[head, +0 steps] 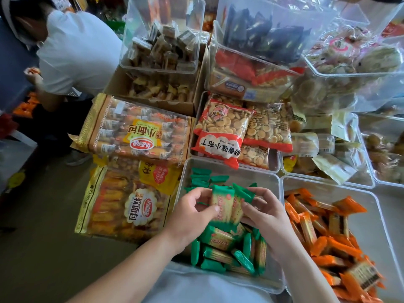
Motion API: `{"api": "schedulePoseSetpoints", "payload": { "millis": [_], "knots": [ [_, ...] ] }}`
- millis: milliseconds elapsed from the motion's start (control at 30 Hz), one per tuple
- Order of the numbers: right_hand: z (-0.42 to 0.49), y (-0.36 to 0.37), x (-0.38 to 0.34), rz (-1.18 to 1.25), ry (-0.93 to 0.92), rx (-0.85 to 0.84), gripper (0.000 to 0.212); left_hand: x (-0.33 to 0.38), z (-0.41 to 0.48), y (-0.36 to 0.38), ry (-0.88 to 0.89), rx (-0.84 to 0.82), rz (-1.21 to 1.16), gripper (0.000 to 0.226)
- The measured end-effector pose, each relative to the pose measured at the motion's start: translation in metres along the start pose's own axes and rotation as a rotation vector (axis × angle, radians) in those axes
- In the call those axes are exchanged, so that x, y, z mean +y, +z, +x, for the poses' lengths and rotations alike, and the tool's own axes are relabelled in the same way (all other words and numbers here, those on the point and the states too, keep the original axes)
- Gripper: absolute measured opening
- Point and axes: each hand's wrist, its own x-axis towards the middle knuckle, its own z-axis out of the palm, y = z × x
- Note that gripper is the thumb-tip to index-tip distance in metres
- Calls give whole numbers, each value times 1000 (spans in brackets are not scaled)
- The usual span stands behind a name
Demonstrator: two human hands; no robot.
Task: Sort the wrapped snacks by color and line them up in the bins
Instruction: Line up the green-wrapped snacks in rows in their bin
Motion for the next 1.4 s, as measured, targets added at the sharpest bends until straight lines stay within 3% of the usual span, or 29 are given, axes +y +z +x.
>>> {"api": "schedulePoseSetpoints", "payload": {
  "millis": [100, 233, 400, 567, 667, 767, 833, 967, 1100, 1267, 1400],
  "knots": [
    [2, 0, 3, -91, -11, -83, 26, 0, -3, 6, 55, -64, 43, 28],
    [6, -5, 3, -186, -9, -137, 51, -2, -1, 5, 70, -40, 104, 30],
    [18, -7, 5, -359, -35, -127, 46, -10, 11, 5, 71, -29, 284, 44],
    [42, 3, -3, -441, -103, -295, 42, 0, 31, -10, 122, -134, 405, 70],
    [57, 5, -7, -425, -109, -343, 46, 9, 48, -18, 174, -168, 566, 67],
    [78, -1, 0, -461, -120, -228, 43, 11, 63, -26, 161, -59, 608, 54],
    [94, -5, 12, -641, -96, -156, 37, 12, 69, -30, 123, 17, 649, 47],
    [122, -6, 42, -1025, -22, -300, 43, 13, 77, -23, 94, -22, 702, 40],
    [133, -8, 52, -1188, 43, -348, 39, 5, 92, -14, 126, -65, 742, 38],
    [133, -13, 53, -1190, 64, -364, 35, -1, 109, -4, 223, -112, 913, 49],
    [124, -25, 47, -751, -16, -167, 34, -11, 117, 2, 212, -69, 992, 52]
  ]
}}
